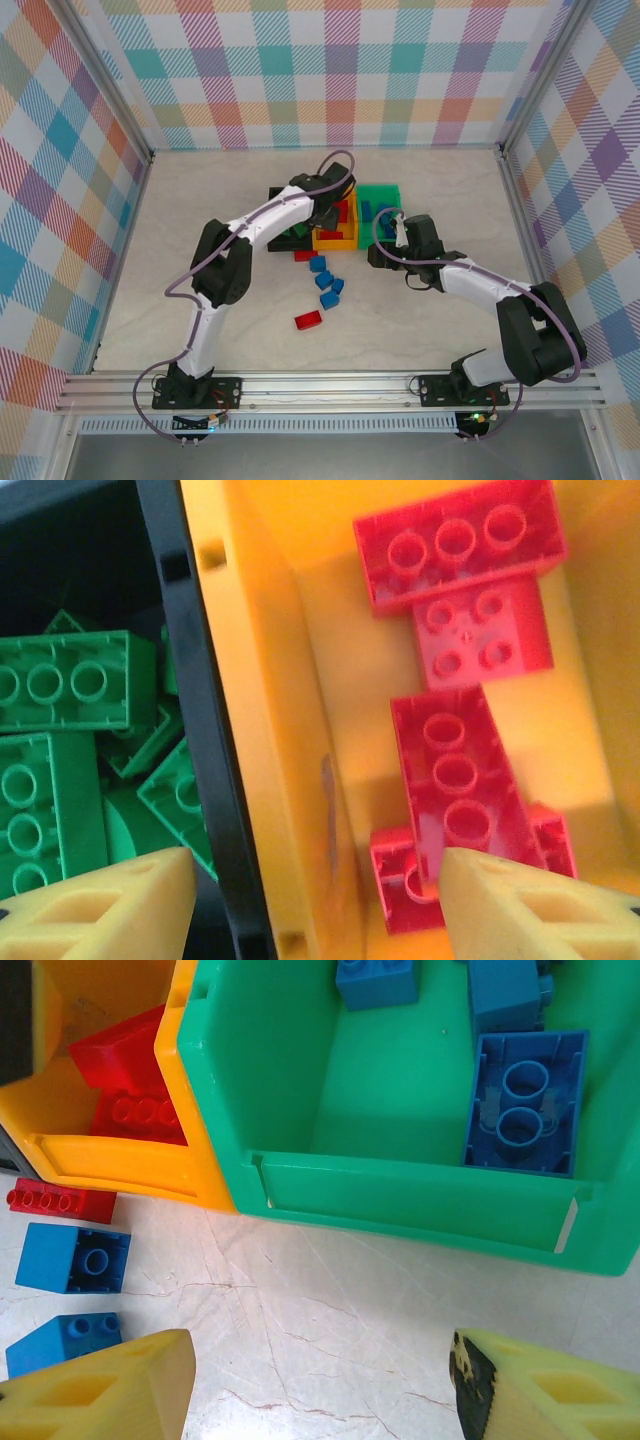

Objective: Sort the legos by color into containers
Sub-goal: Place the lego in the container, then pick up the lego from the middle-left of the table.

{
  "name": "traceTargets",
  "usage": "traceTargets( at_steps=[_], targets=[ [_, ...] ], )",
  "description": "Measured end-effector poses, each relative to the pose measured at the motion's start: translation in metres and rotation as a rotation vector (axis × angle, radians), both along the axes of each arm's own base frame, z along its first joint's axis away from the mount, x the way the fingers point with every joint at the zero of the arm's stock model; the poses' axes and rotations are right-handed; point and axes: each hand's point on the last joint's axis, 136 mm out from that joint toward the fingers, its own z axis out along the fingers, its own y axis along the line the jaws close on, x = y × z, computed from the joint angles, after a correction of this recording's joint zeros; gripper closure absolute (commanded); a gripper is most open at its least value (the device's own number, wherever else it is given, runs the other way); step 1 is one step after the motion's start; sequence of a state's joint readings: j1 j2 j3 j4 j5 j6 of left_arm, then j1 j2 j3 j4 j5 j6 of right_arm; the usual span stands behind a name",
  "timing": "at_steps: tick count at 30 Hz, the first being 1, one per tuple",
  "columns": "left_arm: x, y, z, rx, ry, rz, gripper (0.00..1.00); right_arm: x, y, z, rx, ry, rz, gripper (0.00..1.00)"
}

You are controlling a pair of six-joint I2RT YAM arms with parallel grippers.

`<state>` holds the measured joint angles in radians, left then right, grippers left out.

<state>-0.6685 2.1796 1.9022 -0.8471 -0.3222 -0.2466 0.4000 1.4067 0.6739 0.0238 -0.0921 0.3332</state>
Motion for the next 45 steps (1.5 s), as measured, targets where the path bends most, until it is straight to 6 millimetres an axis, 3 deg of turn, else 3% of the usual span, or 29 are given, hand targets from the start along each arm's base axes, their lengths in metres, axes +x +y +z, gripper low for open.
traceTargets(
  at_steps=[9,12,25,36,45],
  targets=[
    [-0.038,-0.002,0.039,-0.185,-0.075,-0.041,0.35,0.000,0.000,-0.004,-0.004,0.010,-0.002,0.31],
    [-0.051,0.001,0.043,-0.239,-0.094,-0.048,0.35,0.000,0.000,-0.004,-0.003,0.009,-0.002,0.31],
    [-0.136,0.044,0.000,-0.340,-0.043,-0.045,0.36,0.000,0.001,-0.007,0.000,0.019,0.003,0.31],
    [-0.177,0.069,0.015,-0.373,-0.058,-0.070,0.35,0.000,0.002,-0.011,0.000,0.030,0.007,0.31],
    [-0.203,0.089,0.007,-0.354,0.017,-0.016,0.36,0.000,0.003,-0.011,0.004,0.032,0.004,0.31]
  ],
)
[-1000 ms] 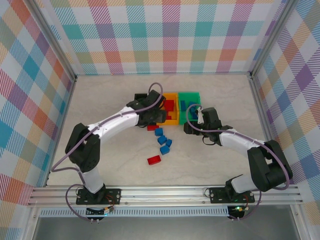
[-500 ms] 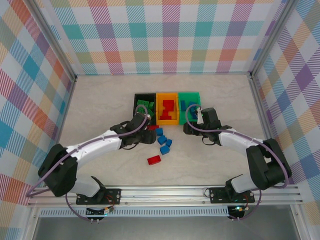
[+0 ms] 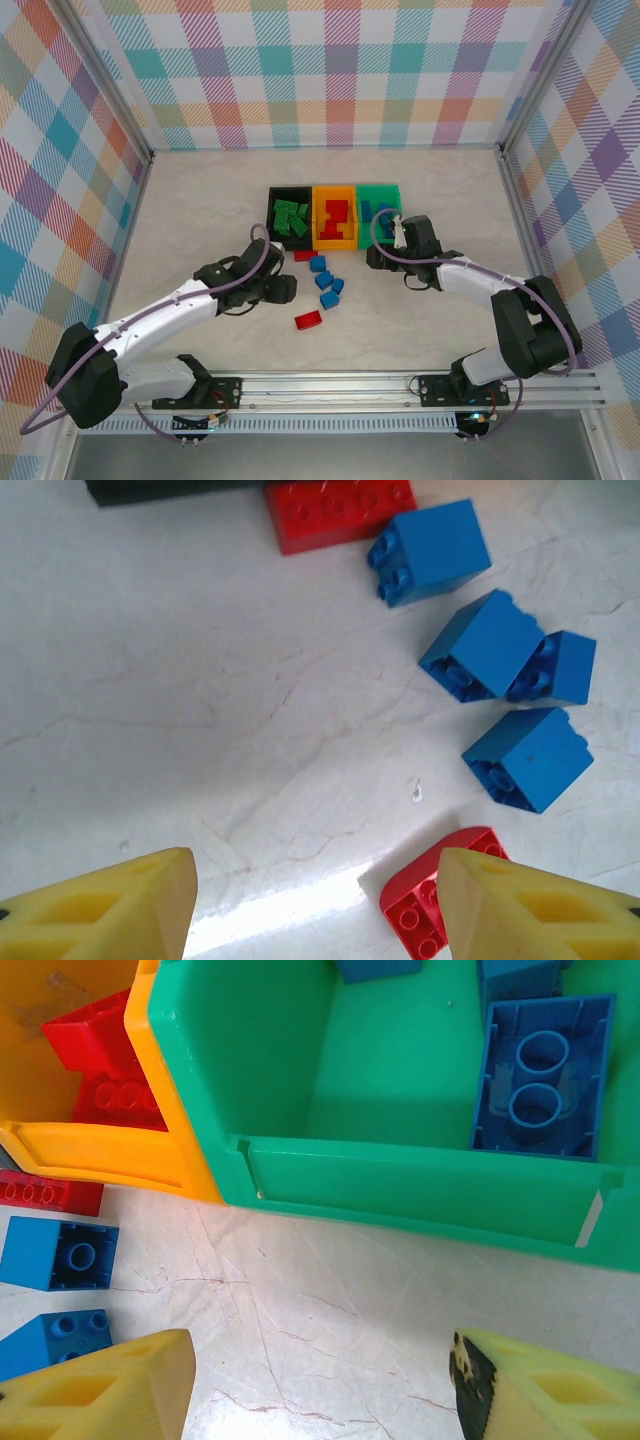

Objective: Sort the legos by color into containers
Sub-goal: Pick up the lego from the middle-left of the table.

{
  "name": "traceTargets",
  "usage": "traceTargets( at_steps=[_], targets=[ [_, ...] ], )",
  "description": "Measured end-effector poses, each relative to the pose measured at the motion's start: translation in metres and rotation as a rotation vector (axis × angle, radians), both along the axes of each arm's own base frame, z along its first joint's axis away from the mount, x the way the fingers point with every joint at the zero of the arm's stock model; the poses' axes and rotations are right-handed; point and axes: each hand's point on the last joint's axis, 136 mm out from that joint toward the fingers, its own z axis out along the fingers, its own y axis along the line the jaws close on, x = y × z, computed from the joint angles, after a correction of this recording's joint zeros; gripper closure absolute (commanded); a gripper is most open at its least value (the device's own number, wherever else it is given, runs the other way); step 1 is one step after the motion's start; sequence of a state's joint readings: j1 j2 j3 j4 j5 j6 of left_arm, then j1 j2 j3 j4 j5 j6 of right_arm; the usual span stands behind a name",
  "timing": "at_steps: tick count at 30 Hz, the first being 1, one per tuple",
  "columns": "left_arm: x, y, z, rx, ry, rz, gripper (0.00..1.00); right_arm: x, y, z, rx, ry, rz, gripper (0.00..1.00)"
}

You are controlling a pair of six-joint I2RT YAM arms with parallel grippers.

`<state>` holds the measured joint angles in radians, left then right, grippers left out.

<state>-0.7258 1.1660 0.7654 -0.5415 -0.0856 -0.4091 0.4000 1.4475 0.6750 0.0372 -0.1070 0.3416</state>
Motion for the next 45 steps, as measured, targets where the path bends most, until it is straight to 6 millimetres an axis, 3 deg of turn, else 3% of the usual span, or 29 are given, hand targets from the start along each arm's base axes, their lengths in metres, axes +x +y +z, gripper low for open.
traceTargets(
  at_steps=[5,11,24,29,38,45],
  targets=[
    [-0.022,0.009,-0.017,0.011,0.067,0.014,0.36,0.000,0.000,0.000,0.005,0.004,-0.002,0.31],
    [-0.033,0.014,-0.021,0.030,0.105,0.005,0.37,0.000,0.000,0.000,0.007,0.005,-0.004,0.31],
    [-0.067,-0.014,-0.042,0.072,0.194,-0.154,0.38,-0.001,0.002,0.000,0.014,0.008,-0.001,0.31],
    [-0.077,-0.021,-0.059,0.141,0.242,-0.205,0.32,-0.001,0.002,0.000,0.014,0.009,-0.002,0.31],
    [-0.073,-0.072,-0.065,0.295,0.190,-0.405,0.31,-0.001,0.002,0.000,0.014,0.009,-0.002,0.31],
    [-0.070,-0.067,-0.082,0.444,0.210,-0.497,0.33,-0.001,0.002,0.000,0.015,0.009,-0.002,0.31]
  ],
)
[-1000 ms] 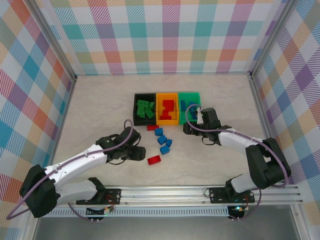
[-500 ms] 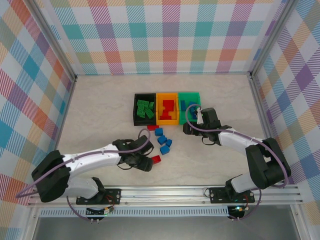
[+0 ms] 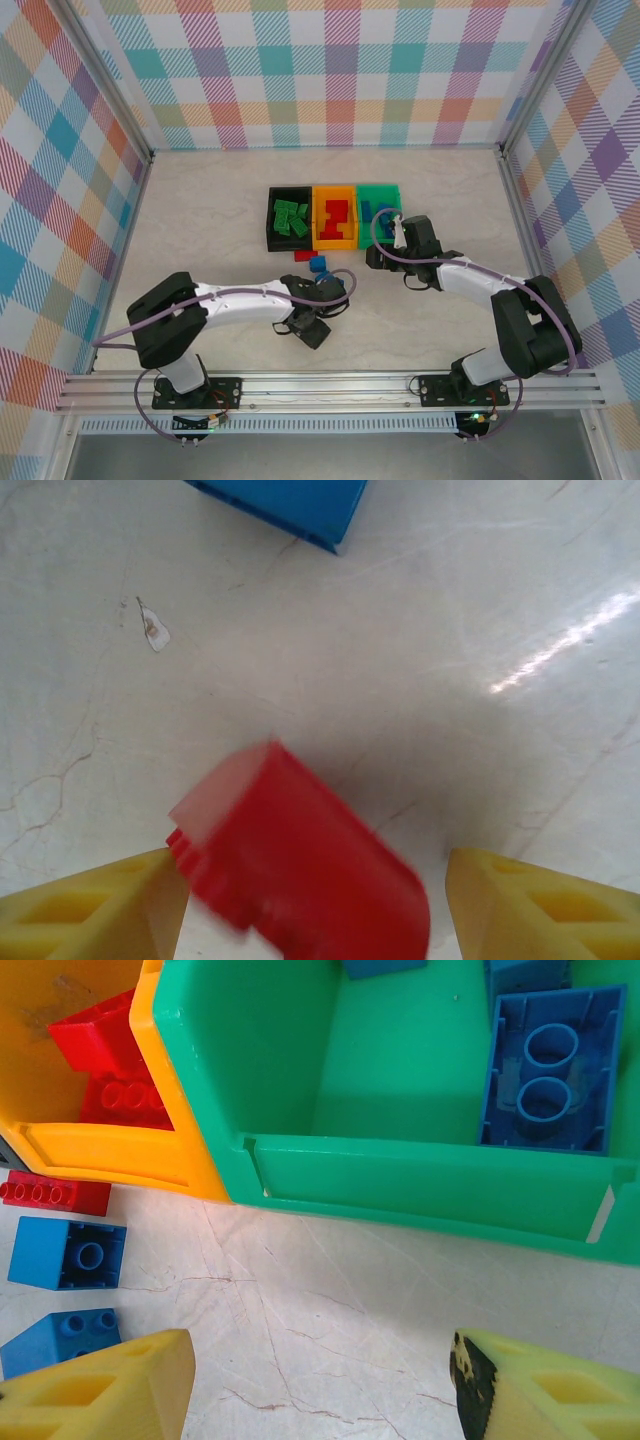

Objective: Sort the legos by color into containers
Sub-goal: Pick up the lego from the middle-left of the table.

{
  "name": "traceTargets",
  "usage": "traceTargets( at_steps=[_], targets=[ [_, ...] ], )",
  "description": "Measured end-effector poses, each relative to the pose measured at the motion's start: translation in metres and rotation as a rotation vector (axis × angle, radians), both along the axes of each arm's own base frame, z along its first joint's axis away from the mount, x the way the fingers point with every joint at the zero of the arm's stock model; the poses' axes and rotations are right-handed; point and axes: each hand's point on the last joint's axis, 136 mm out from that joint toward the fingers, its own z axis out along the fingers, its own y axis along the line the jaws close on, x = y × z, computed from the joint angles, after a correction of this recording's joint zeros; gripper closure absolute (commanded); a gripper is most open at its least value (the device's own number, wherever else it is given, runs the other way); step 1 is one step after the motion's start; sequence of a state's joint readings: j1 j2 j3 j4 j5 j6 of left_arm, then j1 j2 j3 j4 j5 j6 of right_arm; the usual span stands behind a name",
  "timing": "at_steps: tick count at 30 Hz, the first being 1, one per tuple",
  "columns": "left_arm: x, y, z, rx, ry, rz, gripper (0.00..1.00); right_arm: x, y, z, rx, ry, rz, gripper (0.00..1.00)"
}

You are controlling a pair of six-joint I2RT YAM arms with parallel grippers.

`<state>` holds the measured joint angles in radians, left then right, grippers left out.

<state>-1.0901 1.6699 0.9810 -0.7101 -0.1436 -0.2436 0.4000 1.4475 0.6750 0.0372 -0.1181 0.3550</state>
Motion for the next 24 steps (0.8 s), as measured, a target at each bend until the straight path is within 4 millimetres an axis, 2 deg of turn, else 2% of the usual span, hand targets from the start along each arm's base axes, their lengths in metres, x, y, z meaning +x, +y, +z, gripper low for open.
traceTargets(
  at_steps=[5,11,15,19,20,23,24],
  targets=[
    [0.011,-0.005,-0.002,0.055,-0.025,-0.026,0.33,0.000,0.000,0.000,0.000,0.000,0.000,0.31],
    [0.015,-0.007,-0.001,0.070,-0.034,-0.032,0.34,0.000,0.000,0.000,0.000,0.000,0.000,0.31],
    [0.020,-0.008,0.003,0.072,-0.059,-0.030,0.39,0.000,0.000,0.000,0.000,0.000,0.000,0.31],
    [0.024,-0.008,0.002,0.085,-0.077,-0.028,0.40,0.000,0.000,0.000,0.000,0.000,0.000,0.31],
    [0.025,-0.009,0.001,0.089,-0.079,-0.028,0.42,0.000,0.000,0.000,0.000,0.000,0.000,0.31],
    [0.030,-0.009,0.002,0.100,-0.099,-0.022,0.63,0.000,0.000,0.000,0.000,0.000,0.000,0.31],
    [0.031,-0.011,0.002,0.095,-0.102,-0.020,0.64,0.000,0.000,0.000,0.000,0.000,0.000,0.31]
  ],
)
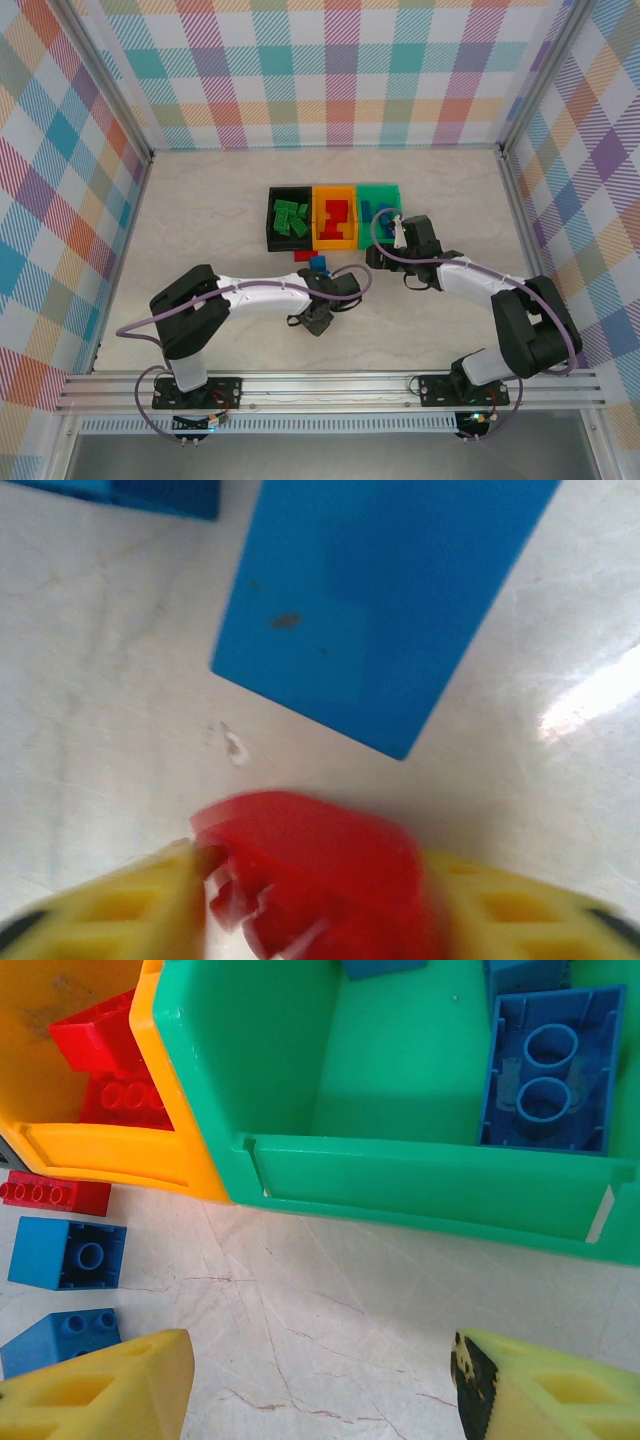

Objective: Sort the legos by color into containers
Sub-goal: Pick up the lego from the middle-left of the table, then place the lego in the container.

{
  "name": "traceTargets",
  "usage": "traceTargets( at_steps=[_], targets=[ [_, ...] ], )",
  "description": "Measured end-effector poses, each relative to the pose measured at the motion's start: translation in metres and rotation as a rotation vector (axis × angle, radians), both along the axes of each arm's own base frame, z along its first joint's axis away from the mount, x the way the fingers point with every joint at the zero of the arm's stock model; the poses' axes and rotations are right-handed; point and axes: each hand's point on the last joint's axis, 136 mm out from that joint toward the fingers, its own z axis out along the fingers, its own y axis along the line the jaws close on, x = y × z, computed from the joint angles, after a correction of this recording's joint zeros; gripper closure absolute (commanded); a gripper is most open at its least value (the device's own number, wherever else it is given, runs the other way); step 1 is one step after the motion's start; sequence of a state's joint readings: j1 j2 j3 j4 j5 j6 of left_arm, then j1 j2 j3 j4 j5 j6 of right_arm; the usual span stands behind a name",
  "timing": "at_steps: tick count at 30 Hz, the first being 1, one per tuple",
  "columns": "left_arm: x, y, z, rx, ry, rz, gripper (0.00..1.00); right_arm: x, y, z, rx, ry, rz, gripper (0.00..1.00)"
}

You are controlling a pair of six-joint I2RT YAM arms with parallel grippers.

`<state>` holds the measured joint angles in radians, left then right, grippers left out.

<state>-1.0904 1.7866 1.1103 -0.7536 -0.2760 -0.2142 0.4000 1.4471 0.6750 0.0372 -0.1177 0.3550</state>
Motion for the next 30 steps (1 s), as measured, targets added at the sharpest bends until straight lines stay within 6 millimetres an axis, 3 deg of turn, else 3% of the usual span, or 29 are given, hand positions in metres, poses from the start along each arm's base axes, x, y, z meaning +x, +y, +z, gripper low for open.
traceTargets(
  at_steps=[5,11,13,16,19,21,25,30],
  targets=[
    [0.001,0.001,-0.004,0.012,0.000,0.005,0.65,0.000,0.000,0.001,0.001,-0.003,0.000,0.30],
    [0.006,0.002,0.006,-0.004,-0.043,0.025,0.67,0.000,0.000,0.001,0.002,-0.001,-0.002,0.30],
    [0.008,0.002,0.011,-0.018,-0.061,0.038,0.74,0.000,0.000,0.001,0.002,-0.001,-0.002,0.30],
    [0.010,0.002,0.020,-0.038,-0.086,0.048,0.75,0.000,0.000,0.001,0.003,-0.001,-0.002,0.30],
    [0.014,0.001,0.031,-0.063,-0.115,0.064,0.85,0.000,0.000,0.001,0.003,-0.001,-0.002,0.30],
    [0.018,0.001,0.039,-0.085,-0.132,0.073,0.86,0.000,0.000,0.001,0.003,-0.001,-0.002,0.30],
    [0.034,-0.008,0.061,-0.167,-0.169,0.105,0.86,0.000,0.000,0.001,0.003,-0.001,-0.001,0.30],
    [0.083,-0.022,0.103,-0.309,-0.240,0.196,0.86,0.000,0.001,0.001,0.005,0.000,0.000,0.30]
  ],
)
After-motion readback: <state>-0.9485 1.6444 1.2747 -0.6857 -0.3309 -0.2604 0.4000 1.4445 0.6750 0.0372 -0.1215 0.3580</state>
